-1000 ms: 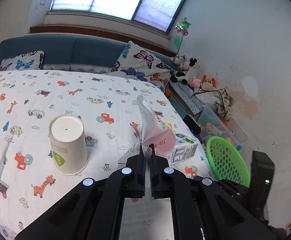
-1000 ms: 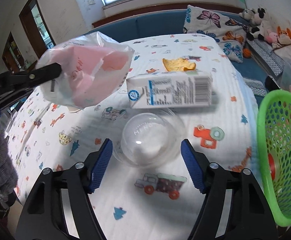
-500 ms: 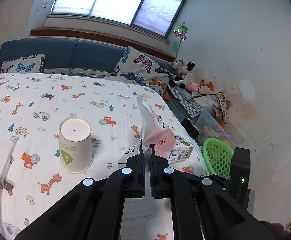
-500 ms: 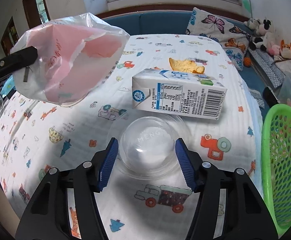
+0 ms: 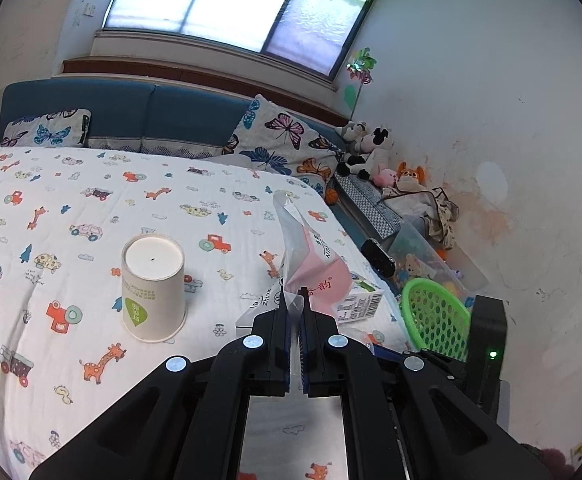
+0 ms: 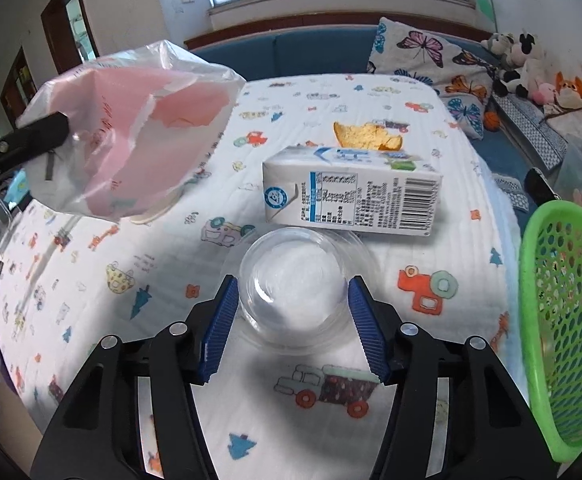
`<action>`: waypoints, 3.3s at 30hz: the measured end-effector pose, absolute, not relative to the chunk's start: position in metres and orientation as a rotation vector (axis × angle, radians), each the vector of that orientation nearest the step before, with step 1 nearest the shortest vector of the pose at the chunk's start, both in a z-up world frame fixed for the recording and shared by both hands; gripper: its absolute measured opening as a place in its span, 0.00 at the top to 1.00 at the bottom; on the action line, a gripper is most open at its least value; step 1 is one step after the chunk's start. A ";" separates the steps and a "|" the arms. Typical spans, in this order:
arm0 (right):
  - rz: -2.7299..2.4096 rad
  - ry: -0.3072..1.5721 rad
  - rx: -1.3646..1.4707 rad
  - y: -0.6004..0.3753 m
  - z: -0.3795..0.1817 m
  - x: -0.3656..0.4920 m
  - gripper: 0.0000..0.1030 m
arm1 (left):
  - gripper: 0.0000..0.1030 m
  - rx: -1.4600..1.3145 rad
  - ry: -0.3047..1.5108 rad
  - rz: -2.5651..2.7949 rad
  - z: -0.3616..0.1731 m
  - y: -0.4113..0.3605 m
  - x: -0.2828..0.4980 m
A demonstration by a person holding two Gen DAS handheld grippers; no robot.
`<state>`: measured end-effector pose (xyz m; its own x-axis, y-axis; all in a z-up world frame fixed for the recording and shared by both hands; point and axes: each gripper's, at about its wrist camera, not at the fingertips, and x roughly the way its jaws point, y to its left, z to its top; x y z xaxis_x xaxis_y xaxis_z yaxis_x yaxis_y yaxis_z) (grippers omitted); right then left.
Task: Collect trash
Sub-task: 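Grasp the clear plastic lid with the right gripper, then drop the clear lid into the basket with the right gripper while the left gripper releases the pink bag there, then move both tools back to the bed toward the white milk carton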
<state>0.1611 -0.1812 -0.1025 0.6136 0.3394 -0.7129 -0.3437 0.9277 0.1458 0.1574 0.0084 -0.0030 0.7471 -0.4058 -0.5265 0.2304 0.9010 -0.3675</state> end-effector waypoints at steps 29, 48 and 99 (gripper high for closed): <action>0.008 0.781 0.192 -0.393 -0.081 0.104 0.44 | 0.96 -0.155 0.680 -0.624 0.015 -0.138 0.158; -0.088 0.785 0.275 -0.449 -0.095 0.090 0.36 | 0.96 -0.036 0.779 -0.737 -0.009 -0.246 0.191; 0.072 0.765 0.242 -0.386 -0.080 0.073 0.25 | 0.20 0.098 0.824 -0.552 -0.033 -0.112 0.223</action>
<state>0.0734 -0.3857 -0.0796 0.7203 0.1524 -0.6767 0.0232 0.9697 0.2431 0.2229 -0.1116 -0.0332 0.5476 -0.4275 -0.7193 0.5021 0.8555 -0.1262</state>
